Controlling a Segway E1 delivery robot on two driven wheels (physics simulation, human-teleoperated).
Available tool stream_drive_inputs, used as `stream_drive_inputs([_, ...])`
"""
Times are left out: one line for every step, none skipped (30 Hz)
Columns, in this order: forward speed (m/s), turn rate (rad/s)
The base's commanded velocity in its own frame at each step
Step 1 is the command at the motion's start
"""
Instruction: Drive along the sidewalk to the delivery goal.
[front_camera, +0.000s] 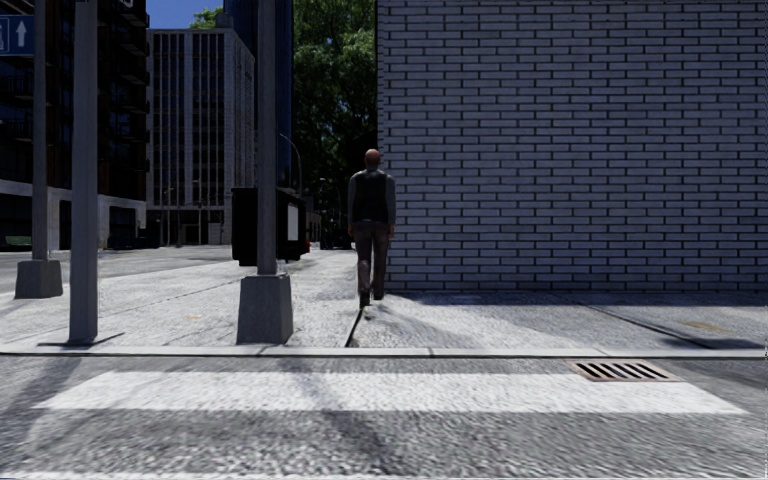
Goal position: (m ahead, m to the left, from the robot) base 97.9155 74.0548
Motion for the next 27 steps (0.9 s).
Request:
stream_drive_inputs([2.00, 0.00])
stream_drive_inputs([2.00, 0.00])
stream_drive_inputs([2.00, 0.00])
stream_drive_inputs([2.00, 0.00])
stream_drive_inputs([2.00, 0.00])
stream_drive_inputs([2.00, 0.00])
stream_drive_inputs([2.00, 0.00])
stream_drive_inputs([2.00, 0.00])
stream_drive_inputs([2.00, 0.00])
stream_drive_inputs([2.00, 0.00])
stream_drive_inputs([2.00, 0.00])
stream_drive_inputs([2.00, 0.00])
stream_drive_inputs([2.00, 0.00])
stream_drive_inputs([2.00, 0.00])
stream_drive_inputs([2.00, 0.00])
stream_drive_inputs([2.00, 0.00])
stream_drive_inputs([2.00, 0.00])
stream_drive_inputs([2.00, 0.00])
stream_drive_inputs([2.00, 0.00])
stream_drive_inputs([2.00, 0.00])
stream_drive_inputs([2.00, 0.00])
stream_drive_inputs([2.00, 0.00])
stream_drive_inputs([2.00, 0.00])
stream_drive_inputs([2.00, 0.00])
stream_drive_inputs([2.00, 0.00])
stream_drive_inputs([1.92, 0.00])
stream_drive_inputs([1.88, 0.00])
